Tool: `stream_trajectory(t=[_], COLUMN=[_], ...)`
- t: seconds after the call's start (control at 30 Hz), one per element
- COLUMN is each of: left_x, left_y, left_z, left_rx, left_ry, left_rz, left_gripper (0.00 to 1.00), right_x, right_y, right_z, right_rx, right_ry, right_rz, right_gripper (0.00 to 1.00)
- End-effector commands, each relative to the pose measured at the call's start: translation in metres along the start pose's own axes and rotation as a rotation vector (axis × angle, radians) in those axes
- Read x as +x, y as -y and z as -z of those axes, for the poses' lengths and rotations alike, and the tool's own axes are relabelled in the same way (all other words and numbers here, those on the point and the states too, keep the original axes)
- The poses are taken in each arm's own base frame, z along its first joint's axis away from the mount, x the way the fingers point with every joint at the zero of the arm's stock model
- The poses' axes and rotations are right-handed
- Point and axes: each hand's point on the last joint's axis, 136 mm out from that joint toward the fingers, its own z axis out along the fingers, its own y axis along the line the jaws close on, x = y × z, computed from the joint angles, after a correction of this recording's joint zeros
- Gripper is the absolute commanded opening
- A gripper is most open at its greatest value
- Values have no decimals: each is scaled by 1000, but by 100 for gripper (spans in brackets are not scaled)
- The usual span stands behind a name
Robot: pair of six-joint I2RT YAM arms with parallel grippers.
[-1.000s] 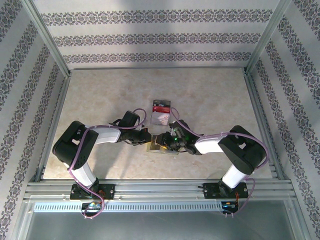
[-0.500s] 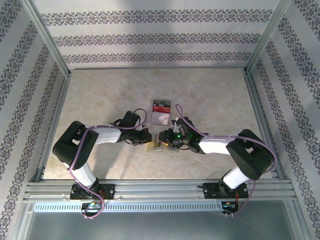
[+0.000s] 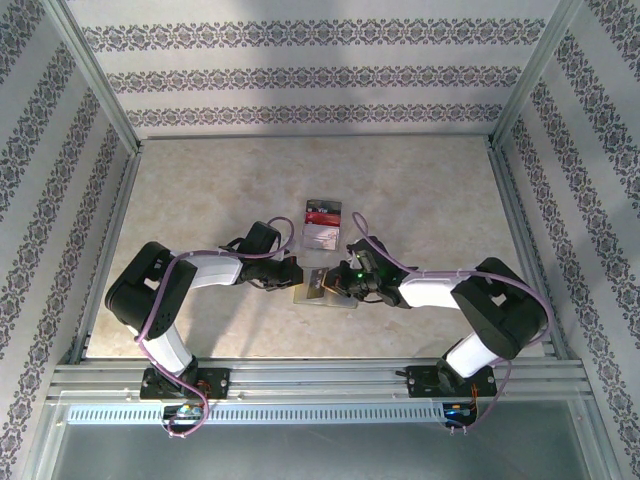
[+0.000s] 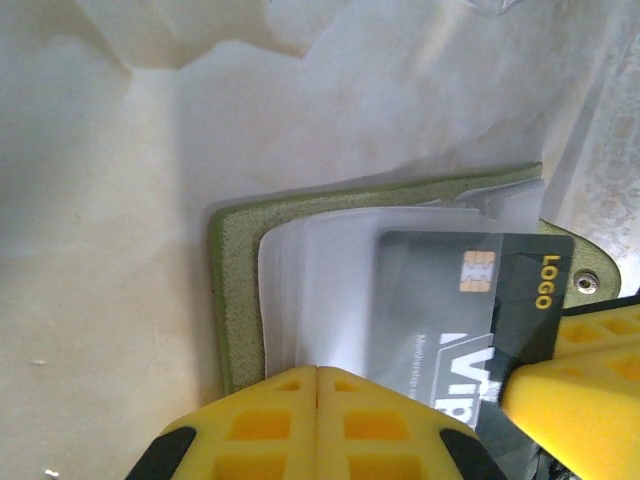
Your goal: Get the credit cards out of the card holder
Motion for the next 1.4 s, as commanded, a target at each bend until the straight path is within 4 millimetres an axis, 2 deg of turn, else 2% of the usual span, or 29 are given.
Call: stream_trajectory(t=[0.0, 0.17, 0.23, 0.37, 0.53, 0.73, 0.93, 1.03, 1.13, 1.37], left_x=[15, 11, 7, -5, -24, -38, -41, -39, -33, -14], left_y=[-22, -16, -8, 18, 43, 44, 37, 36, 36, 29], left_z=[-2, -1, 2, 18, 56, 113, 178, 208, 232, 267], left_rx=[-110, -97, -76, -22, -7, -70, -164, -193, -218, -302], left_ry=[-39, -33, -21, 21, 116, 282, 501, 617, 696, 780], left_rz=[14, 2, -13, -51, -95, -131, -163, -201, -257, -329], left_gripper=[0, 0, 0, 18, 37, 48, 64, 78, 88, 98], right_x=[-2, -4, -8, -16, -26, -51, -65, -78, -96, -145], right_y=[12, 17, 13, -8, -39, -75, -105, -106, -101, -93], right_z=[15, 35, 47, 77, 113, 145, 156, 155, 149, 120], right_rx=[43, 57, 50, 61, 129, 240, 273, 347, 448, 651], right_ry=[23, 27, 38, 42, 6, -17, -112, -185, -261, -387], right_rz=[19, 42, 90, 277, 577, 941, 1195, 1284, 1375, 1580], right_gripper=[0, 0, 0, 0, 0, 0, 0, 0, 0, 0])
